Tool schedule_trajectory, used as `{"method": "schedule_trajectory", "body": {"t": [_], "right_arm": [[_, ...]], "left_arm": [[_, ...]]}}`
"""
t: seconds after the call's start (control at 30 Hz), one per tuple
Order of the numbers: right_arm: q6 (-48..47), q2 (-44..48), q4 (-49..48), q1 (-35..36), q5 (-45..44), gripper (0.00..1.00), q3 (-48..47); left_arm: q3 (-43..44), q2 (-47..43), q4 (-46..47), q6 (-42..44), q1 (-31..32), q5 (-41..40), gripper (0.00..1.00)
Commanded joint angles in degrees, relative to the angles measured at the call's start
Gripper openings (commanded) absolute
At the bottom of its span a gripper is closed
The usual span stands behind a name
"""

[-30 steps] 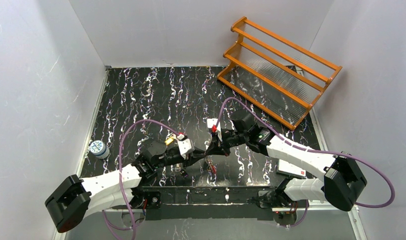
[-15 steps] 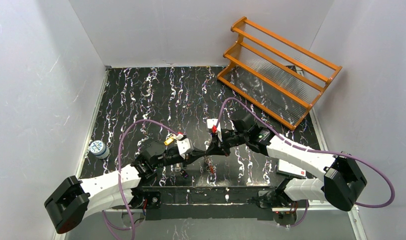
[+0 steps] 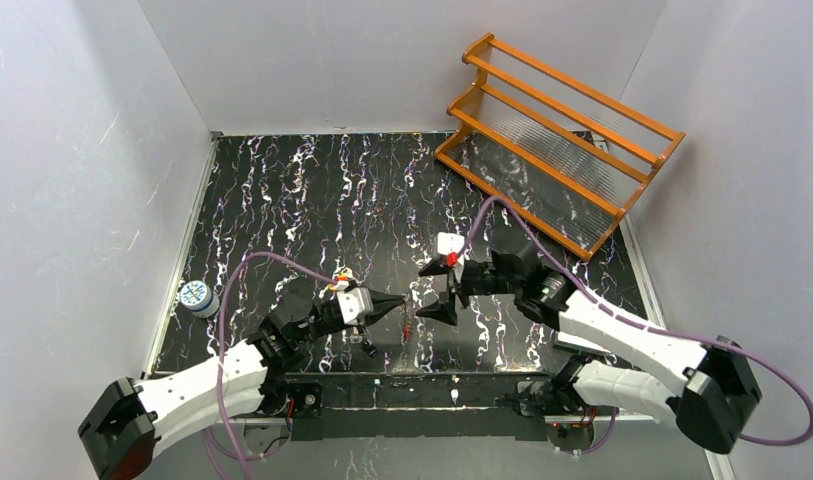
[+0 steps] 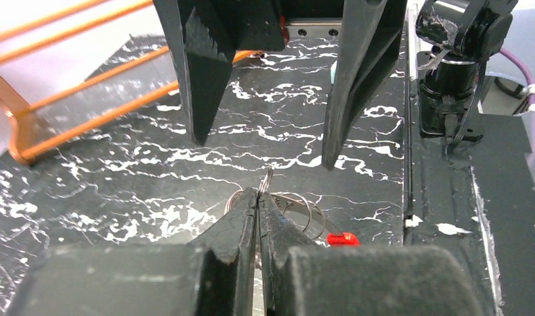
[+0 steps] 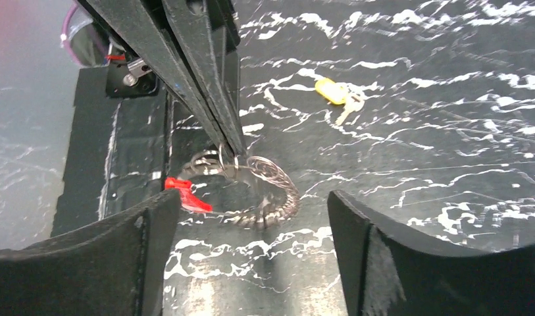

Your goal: Put the keys on the keyring

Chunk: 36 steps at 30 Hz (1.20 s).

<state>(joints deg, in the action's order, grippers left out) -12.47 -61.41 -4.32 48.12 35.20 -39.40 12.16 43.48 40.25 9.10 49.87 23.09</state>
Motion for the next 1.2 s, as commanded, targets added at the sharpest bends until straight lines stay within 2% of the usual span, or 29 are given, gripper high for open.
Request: {"method": "schedule_trajectory", "body": {"t": [0.0, 0.13, 0.27, 0.5, 0.6, 0.77, 0.97, 1.17], "right_arm": [[2.18, 6.29, -10.04, 0.05, -5.85, 0.94, 4.24], [1.80, 8.60, -11.30, 0.03, -6.12, 0.98, 5.34], [1.22, 8.57, -11.28, 0.03, -2.98, 0.97, 4.93], [0.73, 7.88, -11.41, 0.04, 0.53, 0.93, 3.95], [0.51, 7.80, -11.41, 0.05, 1.14, 0.87, 3.67], [0.48, 6.94, -10.79, 0.05, 1.42, 0.77, 2.86], [0.55, 5.96, -10.80, 0.05, 2.88, 0.75, 2.30], [1.00, 4.93, -12.40, 0.05, 3.98, 0.70, 1.99]], "left_arm": [[-1.93, -4.81, 0.25, 10.19, 0.32, 0.59, 0.00], [-3.02, -8.38, -1.24, 19.98, 0.41, 2.27, 0.00], [-1.91, -9.42, -3.82, 25.85, 0.45, 2.43, 0.00], [-0.27, -9.87, -5.31, 30.27, 0.49, 2.78, 0.00], [0.29, -10.33, -5.51, 30.33, 0.49, 2.74, 0.00], [0.41, -11.02, -5.53, 28.93, 0.49, 2.57, 0.00], [0.77, -11.67, -5.53, 24.18, 0.49, 1.52, 0.00], [2.70, -9.78, -5.27, 9.01, 0.49, -2.76, 0.00]]}}
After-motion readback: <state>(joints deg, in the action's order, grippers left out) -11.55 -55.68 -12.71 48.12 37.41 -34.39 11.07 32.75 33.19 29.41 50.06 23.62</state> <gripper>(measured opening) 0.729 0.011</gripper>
